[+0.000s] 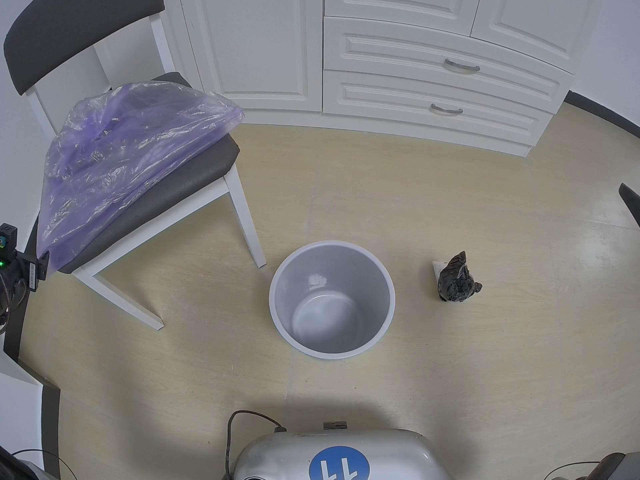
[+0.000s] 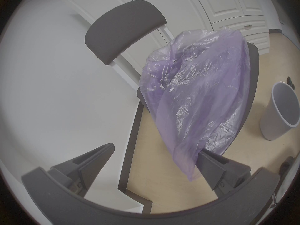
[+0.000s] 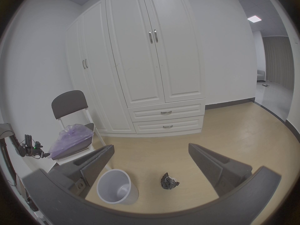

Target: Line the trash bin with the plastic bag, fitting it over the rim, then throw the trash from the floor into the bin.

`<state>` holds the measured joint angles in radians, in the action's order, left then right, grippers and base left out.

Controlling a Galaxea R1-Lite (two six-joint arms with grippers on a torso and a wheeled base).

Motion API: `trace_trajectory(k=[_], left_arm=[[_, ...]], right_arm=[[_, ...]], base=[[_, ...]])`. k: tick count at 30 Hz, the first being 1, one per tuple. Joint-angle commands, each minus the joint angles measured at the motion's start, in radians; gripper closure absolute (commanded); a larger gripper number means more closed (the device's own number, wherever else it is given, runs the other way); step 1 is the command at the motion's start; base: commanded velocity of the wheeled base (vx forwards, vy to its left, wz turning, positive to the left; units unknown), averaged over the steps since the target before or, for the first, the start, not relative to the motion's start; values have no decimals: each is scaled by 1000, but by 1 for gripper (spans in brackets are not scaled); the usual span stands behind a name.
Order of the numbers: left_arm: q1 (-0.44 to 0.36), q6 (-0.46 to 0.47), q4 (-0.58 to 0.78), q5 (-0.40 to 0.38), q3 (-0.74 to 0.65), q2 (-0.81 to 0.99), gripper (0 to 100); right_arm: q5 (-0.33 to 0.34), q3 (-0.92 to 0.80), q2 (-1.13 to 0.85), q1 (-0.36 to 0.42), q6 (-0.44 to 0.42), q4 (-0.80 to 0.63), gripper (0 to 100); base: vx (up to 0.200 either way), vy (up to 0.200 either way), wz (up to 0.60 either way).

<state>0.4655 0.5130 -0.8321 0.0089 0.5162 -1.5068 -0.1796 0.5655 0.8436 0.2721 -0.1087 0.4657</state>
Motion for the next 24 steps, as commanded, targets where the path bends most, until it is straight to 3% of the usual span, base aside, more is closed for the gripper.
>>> trace_trajectory(k=[1, 7, 11, 13, 14, 17, 24], left_arm=[[-2, -1, -47, 2, -45, -15, 0], [-21, -10, -171, 3, -114, -52, 0], [-39, -37, -337, 45, -153, -115, 0], [-39, -37, -341, 46, -153, -118, 0], [-41, -37, -446, 72, -160, -162, 0], [-41, -39, -533, 74, -160, -204, 0], [-41, -41, -610, 74, -165, -239, 0]], right_arm=[[0, 1, -5, 1, 0, 2, 0], [0, 1, -6, 1, 0, 2, 0], [0, 2, -11, 1, 0, 4, 0], [0, 2, -11, 1, 0, 4, 0], [2, 2, -17, 1, 0, 2, 0], [2, 2, -21, 1, 0, 2, 0], [5, 4, -31, 1, 0, 4, 0]], base=[[0, 0, 0], [0, 0, 0], [0, 0, 0], [0, 0, 0], [0, 0, 0], [0, 0, 0], [0, 0, 0]])
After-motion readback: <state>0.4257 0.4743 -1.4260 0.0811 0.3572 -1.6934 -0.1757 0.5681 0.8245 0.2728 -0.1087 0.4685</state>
